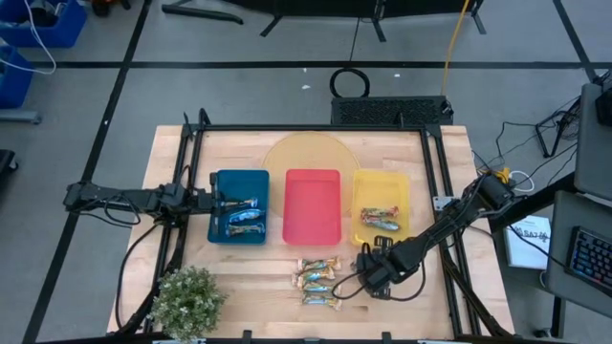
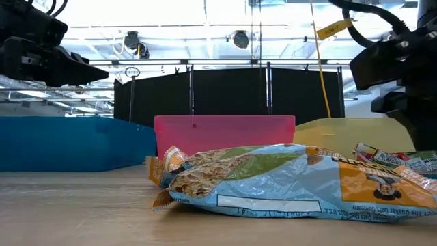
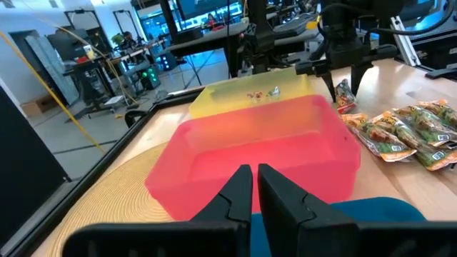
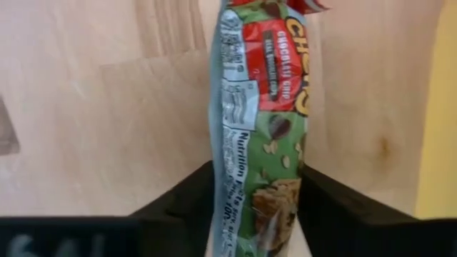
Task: Pick and place Granola Bars by type
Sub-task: Put the green granola bar into yellow bin
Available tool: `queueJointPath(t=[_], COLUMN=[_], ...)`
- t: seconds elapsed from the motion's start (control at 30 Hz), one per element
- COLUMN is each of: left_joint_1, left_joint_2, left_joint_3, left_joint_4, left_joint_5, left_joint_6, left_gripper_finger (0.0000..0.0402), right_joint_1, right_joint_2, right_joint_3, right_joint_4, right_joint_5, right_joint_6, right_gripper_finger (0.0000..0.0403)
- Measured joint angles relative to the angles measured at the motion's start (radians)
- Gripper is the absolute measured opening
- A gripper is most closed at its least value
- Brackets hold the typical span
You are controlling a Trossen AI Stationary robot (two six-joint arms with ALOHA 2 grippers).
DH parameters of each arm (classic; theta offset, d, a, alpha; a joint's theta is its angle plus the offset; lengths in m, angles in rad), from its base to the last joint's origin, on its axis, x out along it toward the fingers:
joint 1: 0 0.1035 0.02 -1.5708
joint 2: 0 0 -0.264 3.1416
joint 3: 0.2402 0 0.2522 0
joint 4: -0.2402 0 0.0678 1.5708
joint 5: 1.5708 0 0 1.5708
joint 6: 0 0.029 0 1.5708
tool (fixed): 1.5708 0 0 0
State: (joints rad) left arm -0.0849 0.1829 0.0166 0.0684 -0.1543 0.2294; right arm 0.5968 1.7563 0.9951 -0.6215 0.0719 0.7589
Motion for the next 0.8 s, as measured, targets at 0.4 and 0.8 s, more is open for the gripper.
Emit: queueJointPath(t=[0.4,0.8], left_joint_1=[-0.001,-0.001], left_joint_2=[0.0,0.0], left_joint_3=[0.0,0.0], left_joint_4=[-0.032,-0.034], left_joint_5=[0.0,0.0], left_joint_6=[-0.032,-0.094], left_gripper_finger=[0.0031,0.0031], right_joint_1=[0.0,-0.192], right_joint_2=[-0.206,-0.548], right_joint_3=[-0.005,-0.003], right_joint_4=[0.033,-0.311], right_joint_5=[0.007,0.426], right_joint_6=[-0.157,-0.259], right_gripper_finger=[0.0023,0.0035])
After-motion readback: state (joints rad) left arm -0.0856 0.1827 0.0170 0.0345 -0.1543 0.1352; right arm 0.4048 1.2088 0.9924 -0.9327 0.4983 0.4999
